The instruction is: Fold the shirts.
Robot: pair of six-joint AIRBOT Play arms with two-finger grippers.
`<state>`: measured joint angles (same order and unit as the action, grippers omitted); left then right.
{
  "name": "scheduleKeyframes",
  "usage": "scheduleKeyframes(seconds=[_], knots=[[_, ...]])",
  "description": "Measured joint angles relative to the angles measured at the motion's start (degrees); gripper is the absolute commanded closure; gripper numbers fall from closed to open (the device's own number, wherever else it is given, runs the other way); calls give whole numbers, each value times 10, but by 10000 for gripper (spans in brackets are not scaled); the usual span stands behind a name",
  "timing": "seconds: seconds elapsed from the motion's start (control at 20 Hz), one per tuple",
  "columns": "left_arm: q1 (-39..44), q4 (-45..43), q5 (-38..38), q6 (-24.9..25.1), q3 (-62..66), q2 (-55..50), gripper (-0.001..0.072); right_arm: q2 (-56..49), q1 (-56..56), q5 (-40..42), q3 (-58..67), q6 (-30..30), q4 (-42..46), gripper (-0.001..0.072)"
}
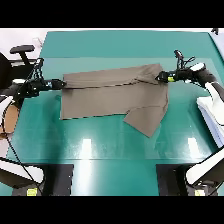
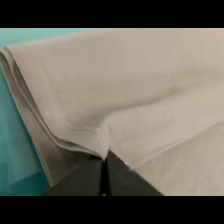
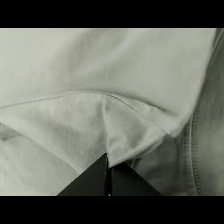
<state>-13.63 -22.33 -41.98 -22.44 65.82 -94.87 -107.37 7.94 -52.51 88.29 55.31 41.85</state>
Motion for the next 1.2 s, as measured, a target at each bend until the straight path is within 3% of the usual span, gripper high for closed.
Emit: scheduleKeyframes(seconds=[0.1,0.15,0.2,0.25,0.3,0.55,0.75,1.0,1.2], knots=[[0,-7,-2,-1,-1,0,676,0,0,-7,-4,0,1,704],[0,-10,-3,-2,-1,0,479,0,0,-10,-5,0,1,697],[0,-12,-7,-5,0,0,78,2,0,-14,-6,1,2,573],[-2,-14,-15,-12,3,0,46,8,0,-20,-7,1,2,312],[-6,-14,-24,-25,8,2,46,16,2,-25,-7,1,2,149],[-69,-40,-139,-127,20,31,46,86,51,-69,-9,10,2,148],[-118,-124,-212,-213,-67,104,46,151,118,-150,-58,42,3,149],[-142,-194,-226,-284,-243,224,45,250,181,-184,-197,57,2,153],[-146,-188,-224,-301,-326,261,46,314,200,-163,-294,53,2,158]])
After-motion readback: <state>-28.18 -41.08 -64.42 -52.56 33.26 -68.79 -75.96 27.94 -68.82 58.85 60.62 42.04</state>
